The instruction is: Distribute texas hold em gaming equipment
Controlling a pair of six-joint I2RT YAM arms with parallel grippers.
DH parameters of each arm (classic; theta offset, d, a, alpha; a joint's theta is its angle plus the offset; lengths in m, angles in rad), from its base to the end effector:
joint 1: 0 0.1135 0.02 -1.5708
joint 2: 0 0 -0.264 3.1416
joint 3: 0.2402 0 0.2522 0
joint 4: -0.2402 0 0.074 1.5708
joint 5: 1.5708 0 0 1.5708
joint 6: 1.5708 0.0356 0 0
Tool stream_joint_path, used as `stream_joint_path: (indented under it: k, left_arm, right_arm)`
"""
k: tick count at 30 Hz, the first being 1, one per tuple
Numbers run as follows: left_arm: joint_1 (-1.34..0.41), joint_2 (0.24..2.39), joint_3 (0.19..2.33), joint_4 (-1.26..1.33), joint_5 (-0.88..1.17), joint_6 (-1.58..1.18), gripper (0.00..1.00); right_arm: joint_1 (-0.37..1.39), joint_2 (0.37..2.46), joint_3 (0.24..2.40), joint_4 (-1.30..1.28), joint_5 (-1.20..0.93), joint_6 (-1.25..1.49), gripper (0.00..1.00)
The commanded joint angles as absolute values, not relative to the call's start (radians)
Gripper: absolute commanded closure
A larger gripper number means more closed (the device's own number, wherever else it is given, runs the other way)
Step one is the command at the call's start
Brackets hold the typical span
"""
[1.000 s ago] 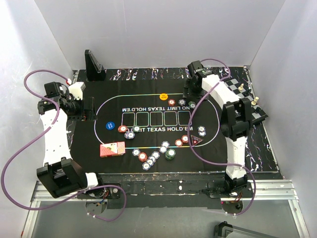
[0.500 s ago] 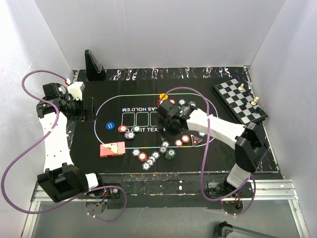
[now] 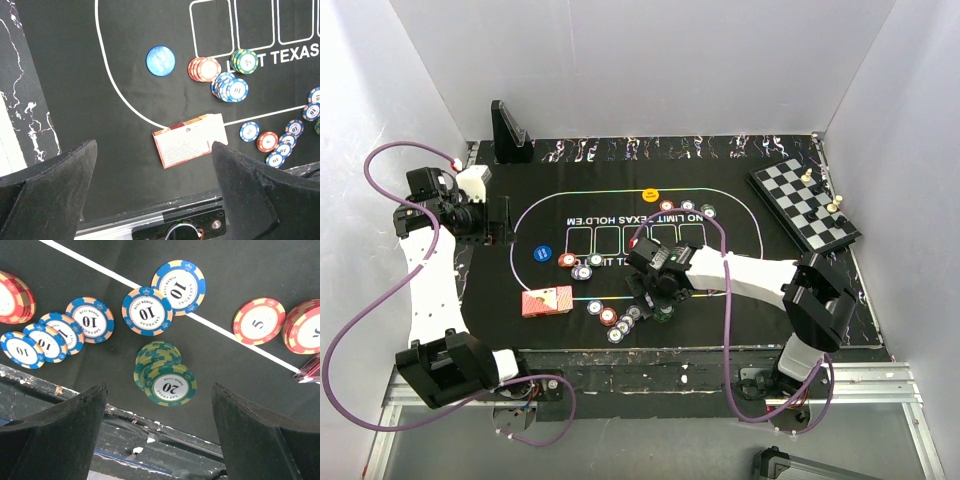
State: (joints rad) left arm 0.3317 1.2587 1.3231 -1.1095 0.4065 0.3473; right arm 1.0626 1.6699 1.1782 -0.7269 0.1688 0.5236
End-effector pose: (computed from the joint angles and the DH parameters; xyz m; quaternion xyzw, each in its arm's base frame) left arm 0.2250 0.0626 0.3481 0.0598 0.9453 -0.0990 0.3049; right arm 0.1648 0.2837 0.2110 -0.2470 0.9496 0.0661 0.1816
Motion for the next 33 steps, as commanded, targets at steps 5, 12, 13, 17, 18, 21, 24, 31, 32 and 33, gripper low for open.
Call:
stream_joint_path:
  k: [5, 12, 13, 17, 18, 21, 24, 31, 32, 33]
  left_arm:
    - [0.334, 1.241, 1.35, -1.126, 0.414, 0.344, 0.0]
    - [0.334, 1.252, 1.356, -1.126, 0.41, 0.345, 0.0]
    - [0.336, 1.252, 1.358, -1.124, 0.411, 0.345, 0.0]
    - [0.334, 1.255, 1.359, -1.124, 0.408, 0.345, 0.0]
    - [0.336, 1.256, 1.362, -1.126, 0.407, 0.345, 0.0]
    - [0.336, 1.256, 1.364, -1.124, 0.408, 0.344, 0.0]
    - [0.334, 1.259, 1.364, -1.124, 0.407, 0.347, 0.0]
    - [0.334, 1.261, 1.359, -1.121, 0.41, 0.347, 0.0]
    - [0.334, 1.261, 1.359, -1.12, 0.411, 0.347, 0.0]
    - [0.334, 1.261, 1.359, -1.121, 0.411, 0.345, 0.0]
  right_arm:
    - [1.065, 1.706, 1.141, -0.644, 0.153, 0.519, 0.17]
    - [1.065, 1.733, 1.129, -0.627, 0.129, 0.518, 0.3]
    - [1.065, 1.735, 1.127, -0.624, 0.126, 0.517, 0.32]
    - [1.066, 1.738, 1.127, -0.626, 0.123, 0.518, 0.41]
    - [1.065, 1.74, 1.127, -0.626, 0.123, 0.518, 0.43]
    - [1.063, 1.74, 1.131, -0.634, 0.129, 0.517, 0.5]
    - [1.063, 1.724, 1.14, -0.646, 0.135, 0.517, 0.56]
    - [1.063, 1.683, 1.186, -0.703, 0.15, 0.5, 0.63]
    - [1.062, 1.675, 1.192, -0.715, 0.156, 0.499, 0.64]
    - [1.062, 1.671, 1.199, -0.722, 0.161, 0.499, 0.68]
